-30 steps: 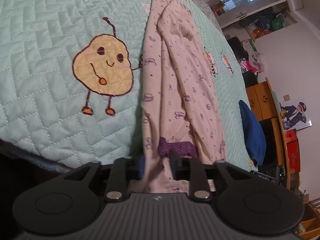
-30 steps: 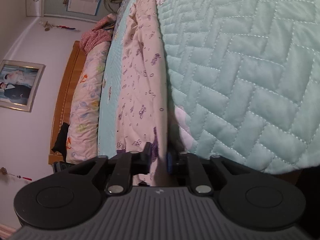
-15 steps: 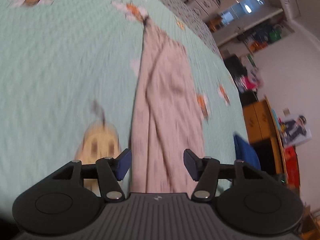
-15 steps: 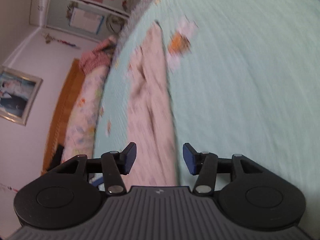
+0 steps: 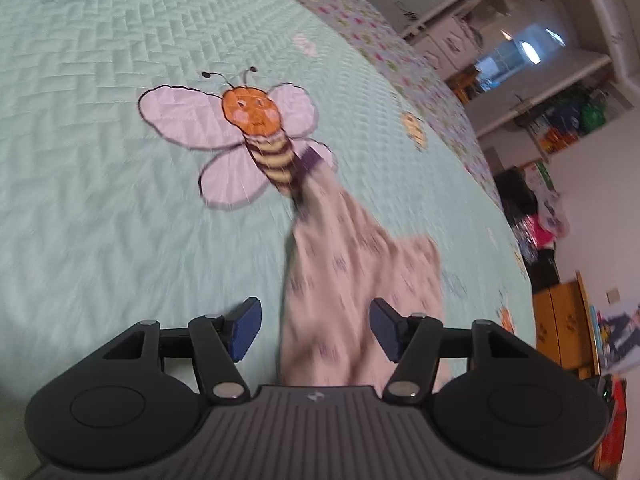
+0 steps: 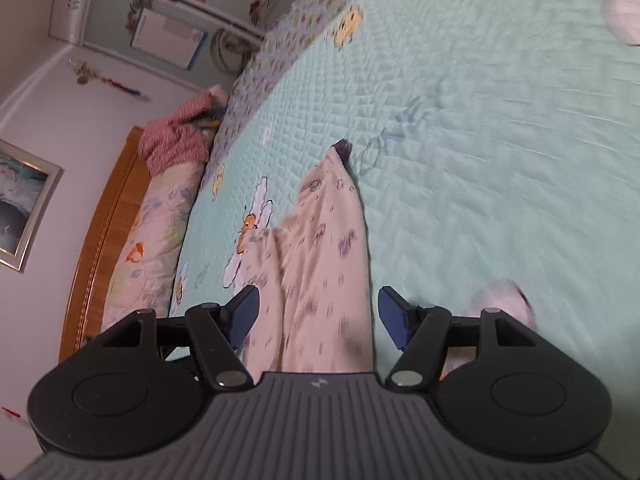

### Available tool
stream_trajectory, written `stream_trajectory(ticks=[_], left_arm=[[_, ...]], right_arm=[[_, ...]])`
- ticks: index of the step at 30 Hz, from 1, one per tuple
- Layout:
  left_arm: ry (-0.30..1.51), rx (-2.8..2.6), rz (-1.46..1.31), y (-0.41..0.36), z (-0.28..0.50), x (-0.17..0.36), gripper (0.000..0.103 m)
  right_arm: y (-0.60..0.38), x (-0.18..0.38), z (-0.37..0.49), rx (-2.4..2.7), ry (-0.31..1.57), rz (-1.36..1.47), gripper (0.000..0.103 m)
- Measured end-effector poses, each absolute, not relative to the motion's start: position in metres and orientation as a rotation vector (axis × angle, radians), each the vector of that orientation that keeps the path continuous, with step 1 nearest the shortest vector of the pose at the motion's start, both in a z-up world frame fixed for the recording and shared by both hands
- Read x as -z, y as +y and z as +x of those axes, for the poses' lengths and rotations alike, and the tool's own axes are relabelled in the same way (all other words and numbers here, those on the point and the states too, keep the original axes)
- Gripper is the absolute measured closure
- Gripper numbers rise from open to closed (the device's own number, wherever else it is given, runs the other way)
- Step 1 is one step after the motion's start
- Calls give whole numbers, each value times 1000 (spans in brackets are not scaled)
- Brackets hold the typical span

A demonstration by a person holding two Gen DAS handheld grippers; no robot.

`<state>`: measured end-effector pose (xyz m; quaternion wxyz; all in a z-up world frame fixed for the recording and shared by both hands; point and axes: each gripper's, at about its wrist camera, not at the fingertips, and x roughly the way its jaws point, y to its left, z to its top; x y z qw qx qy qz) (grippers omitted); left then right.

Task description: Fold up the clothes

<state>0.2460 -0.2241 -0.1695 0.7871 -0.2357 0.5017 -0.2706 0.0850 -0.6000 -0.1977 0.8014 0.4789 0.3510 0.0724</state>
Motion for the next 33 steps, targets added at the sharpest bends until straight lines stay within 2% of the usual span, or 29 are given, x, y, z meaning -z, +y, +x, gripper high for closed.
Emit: stream_trajectory(ticks=[11,13,14,16,17,18,21,29,33], left_arm=[[1081,825,-553,-250,303,186,33],[1080,851,-539,-254,308,186,36],[1071,857,-509,-258,308,183,39],[1052,857,-414,-268,306,178,60],[1049,859,-369,-273,305,177,83],[1046,861,-340,-278,302,176,90],[981,872,-278,-284,289,162,94],[807,1059,-196,-260,218,72,95],[786,1204,-136,-220,134,46,94]], right_arm=[[-618,231,192,-311,775,1103,37],[-618,231,206,-329,791,1082,44],[-617,230,213,-331,804,1057,52],[-610,228,221,-319,846,950,83],[-606,226,222,-297,865,891,102],[-603,222,220,-295,852,867,102],[-594,208,210,-291,806,801,102],[-568,129,154,-428,654,645,102],[-540,83,62,-541,584,439,101]])
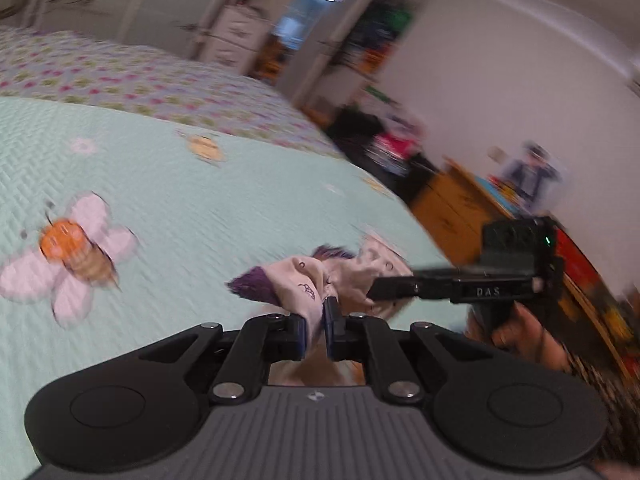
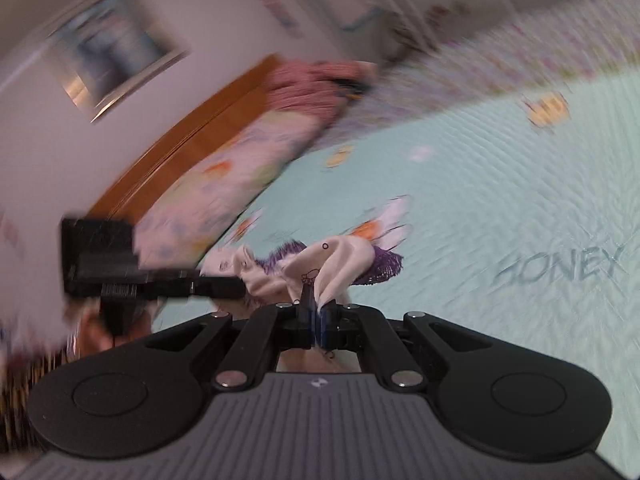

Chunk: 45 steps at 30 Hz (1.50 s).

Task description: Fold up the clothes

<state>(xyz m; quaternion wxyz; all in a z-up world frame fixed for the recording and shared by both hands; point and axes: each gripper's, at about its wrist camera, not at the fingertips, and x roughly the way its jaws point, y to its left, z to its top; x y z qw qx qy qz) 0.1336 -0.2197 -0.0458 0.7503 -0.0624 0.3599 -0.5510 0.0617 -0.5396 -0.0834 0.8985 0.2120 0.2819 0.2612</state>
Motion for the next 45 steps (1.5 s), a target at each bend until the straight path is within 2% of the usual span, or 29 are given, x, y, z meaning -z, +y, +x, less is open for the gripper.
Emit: stream_trajectory(ticks=[1,2,3,4,5,6,7,9,13,19,27,34,45], left_arm=[[794,1231,-103,-208,109,48,90],[810,1239,-67,-196,86,57,85],[845,1237,-33,-185,65,70,69],[903,1221,-1,-174,47,87,62],[962,1201,14,-162,30,104,59],[1024,1172,-17,-146,18,120,59],[1080,1136,-56,-130,6,135,59],[1130,1017,-203,-96,-7,155,58],[1068,799,-402,-56,-28,164,49],[1038,642,-474,-97,-8,156,45],[1053,633,-516,-165,48,169,44],[1053,665,-502,-179,82,167,42],[1080,735,-577,-189,116,173,42]], right_arm=[[-529,75,34,-560,576,357,101],[-515,74,5,-557,589,238,96],[-502,81,-21,-547,627,145,84],[-491,89,-47,-531,660,67,72],[-486,100,-70,-502,680,38,49],[-482,111,-93,-473,699,9,41],[-479,121,-114,-444,718,0,41],[-494,138,-142,-386,749,179,41],[-530,167,-183,-270,727,655,41],[-551,184,-178,-105,649,962,41],[-559,199,-122,-122,709,1035,41],[-574,197,-69,-157,658,1036,41],[-569,200,0,-296,740,1042,40]])
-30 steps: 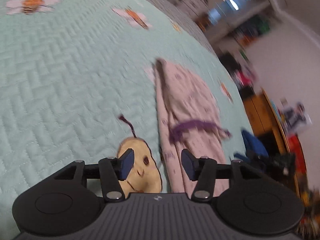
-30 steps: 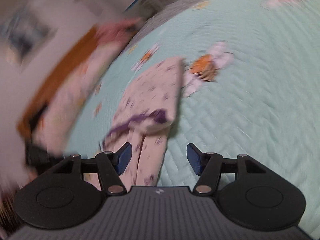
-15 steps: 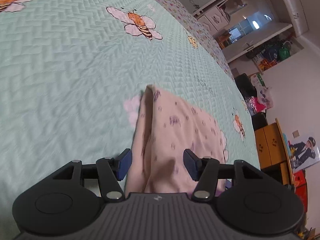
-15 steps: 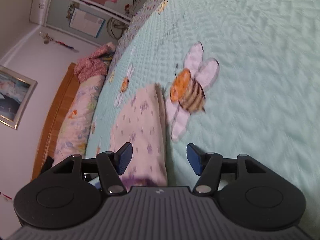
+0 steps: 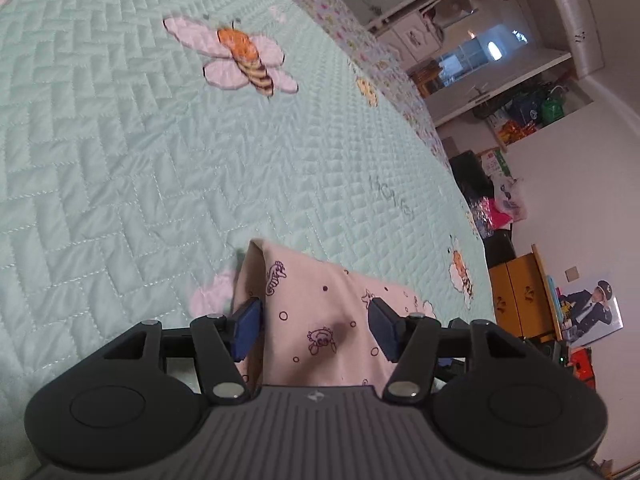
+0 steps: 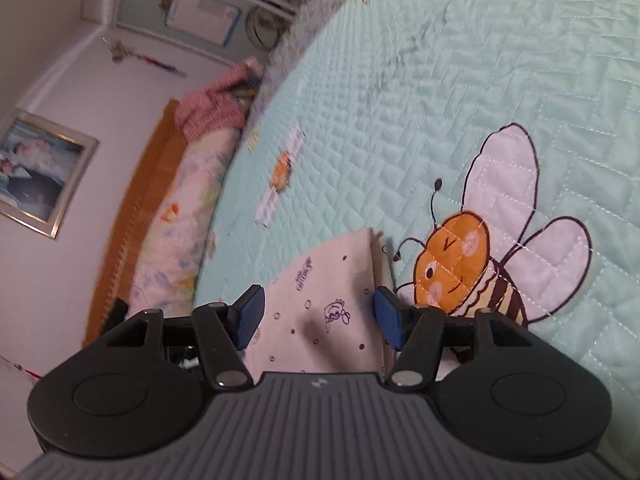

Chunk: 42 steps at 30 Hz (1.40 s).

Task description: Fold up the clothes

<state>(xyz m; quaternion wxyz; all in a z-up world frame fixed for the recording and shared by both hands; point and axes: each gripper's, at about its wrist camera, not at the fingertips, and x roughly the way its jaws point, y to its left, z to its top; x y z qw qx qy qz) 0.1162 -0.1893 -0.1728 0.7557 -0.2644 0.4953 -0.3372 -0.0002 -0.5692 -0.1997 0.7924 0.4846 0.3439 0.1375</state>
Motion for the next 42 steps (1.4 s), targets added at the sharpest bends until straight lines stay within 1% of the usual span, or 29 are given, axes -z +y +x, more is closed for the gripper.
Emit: stream_trajectory(ticks=[4,6,7,8,9,10,11,12,13,17,19,22,23,24,26,27,28,29,31,32,34,38,40,41,42], left_arm=[[1121,773,-571,-194,120,175,42],[1127,768,-564,-196,122,176,42],[1128,764,-565,-198,123,177,44],[1123,765,-574,-198,125,176,44],[1111,772,-582,-200,127,174,48],[1093,778,-587,-200,129,171,53],[1071,779,-585,-201,133,167,64],[1047,776,-575,-202,139,163,74],[1026,770,-563,-203,144,161,77],[1035,740,-532,-207,162,166,77],[1048,735,-520,-209,165,171,77],[1055,748,-555,-204,163,177,77],[1063,757,-578,-202,163,178,70],[1071,764,-593,-201,164,180,62],[1075,762,-585,-202,165,179,62],[1063,755,-568,-203,166,176,70],[1038,747,-550,-204,167,172,85],[1019,741,-537,-206,168,168,89],[1009,742,-534,-208,172,165,89],[1010,727,-512,-211,174,166,90],[1001,689,-454,-216,175,170,91],[1031,686,-470,-211,180,186,91],[1049,695,-491,-206,179,191,90],[1048,695,-501,-202,177,190,87],[1042,691,-506,-197,174,186,78]], right_arm=[[-567,197,2,-396,779,1053,41],[-565,196,6,-370,820,988,41],[-564,197,7,-356,831,968,42],[-564,196,7,-362,823,972,46],[-562,194,7,-372,809,969,61],[-561,191,8,-391,794,973,74],[-560,188,8,-405,776,991,98],[-561,187,8,-406,750,1017,101],[-563,186,10,-395,725,1044,101],[-572,204,19,-363,658,1211,101],[-575,217,20,-357,654,1275,100],[-575,230,20,-318,709,1292,85],[-576,233,19,-320,722,1294,81],[-575,230,21,-333,726,1275,81],[-573,225,23,-358,734,1231,79],[-569,219,26,-360,736,1194,84],[-568,214,27,-363,716,1186,88],[-568,209,27,-365,692,1187,93],[-574,205,27,-360,620,1243,93],[-576,208,27,-341,614,1260,93],[-579,218,28,-271,622,1280,93],[-582,243,22,-276,652,1364,88],[-583,242,15,-300,638,1387,75],[-584,237,11,-305,629,1382,65],[-583,231,8,-303,628,1368,58]])
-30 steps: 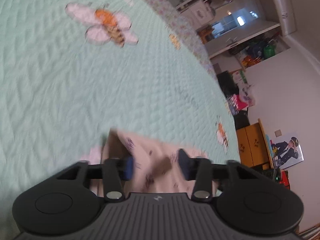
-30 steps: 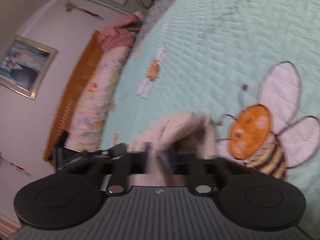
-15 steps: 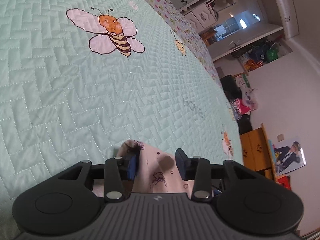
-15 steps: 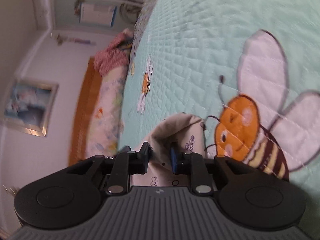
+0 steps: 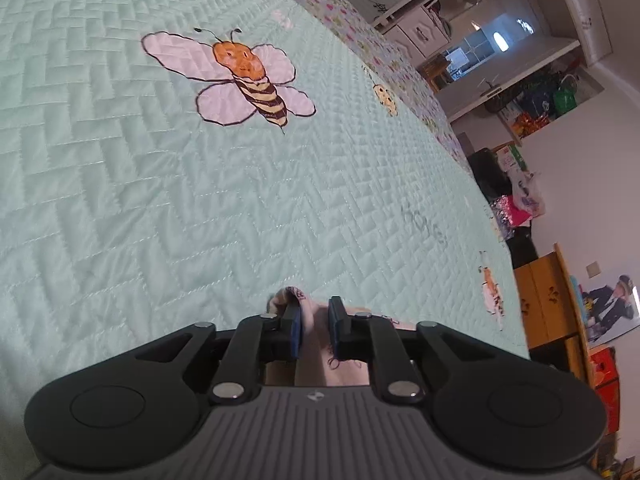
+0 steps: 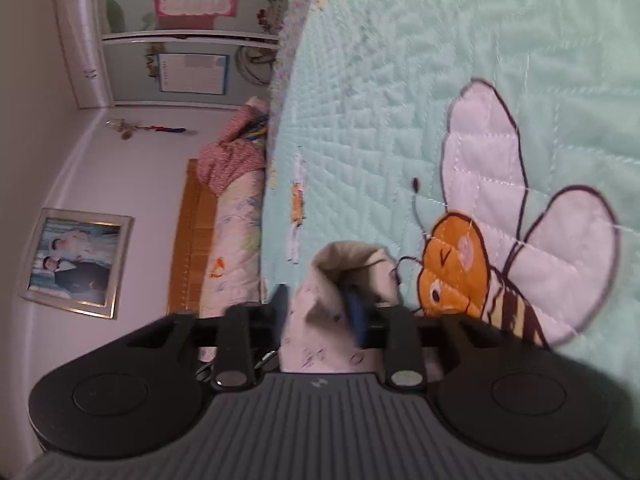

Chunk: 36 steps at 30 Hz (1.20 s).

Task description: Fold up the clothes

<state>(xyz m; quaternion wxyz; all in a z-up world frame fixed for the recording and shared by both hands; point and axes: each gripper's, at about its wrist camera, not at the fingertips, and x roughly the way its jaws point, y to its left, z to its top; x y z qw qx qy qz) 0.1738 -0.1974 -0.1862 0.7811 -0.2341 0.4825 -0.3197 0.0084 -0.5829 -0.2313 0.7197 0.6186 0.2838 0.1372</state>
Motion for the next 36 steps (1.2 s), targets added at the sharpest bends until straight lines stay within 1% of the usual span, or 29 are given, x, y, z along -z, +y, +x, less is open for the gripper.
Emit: stream_trajectory(ticks=[1,2,3,4,8,10,14,17,21,23,25,26,29,31,32,34,36], left_arm=[[1031,684,-508,-192,170,182,73],[1014,677,-510,-186,165,176,64],[998,663,-508,-180,160,171,58],[987,646,-501,-173,154,166,57],[962,592,-489,-144,121,151,56],[943,588,-431,-138,94,146,56],[895,640,-258,-151,34,139,56],[898,679,-264,-161,9,141,56],[898,682,-254,-175,1,139,56],[883,696,-273,-179,8,135,55],[862,697,-296,-185,16,130,52],[851,693,-306,-188,20,128,48],[834,682,-321,-197,32,128,48],[856,690,-307,-203,38,134,46],[883,706,-282,-206,41,141,41],[972,706,-221,-214,49,162,40],[992,717,-220,-214,51,168,40]], right_arm=[[-582,224,3,-289,631,1337,56],[-581,217,-3,-274,635,1301,55],[-580,210,-11,-254,639,1251,54],[-577,203,-20,-231,639,1199,54],[-561,184,-63,-219,622,1028,53],[-548,178,-83,-213,630,941,53],[-523,172,-111,-133,632,744,53],[-510,166,-114,-100,615,641,53],[-509,166,-114,-87,581,689,53],[-516,170,-115,-122,533,809,53],[-523,178,-113,-161,483,954,53],[-526,182,-111,-181,457,1027,53],[-536,194,-108,-236,379,1230,53],[-539,196,-105,-210,419,1219,53],[-539,198,-103,-193,463,1197,53],[-538,207,-98,-188,608,1153,52],[-536,211,-101,-187,634,1134,52]])
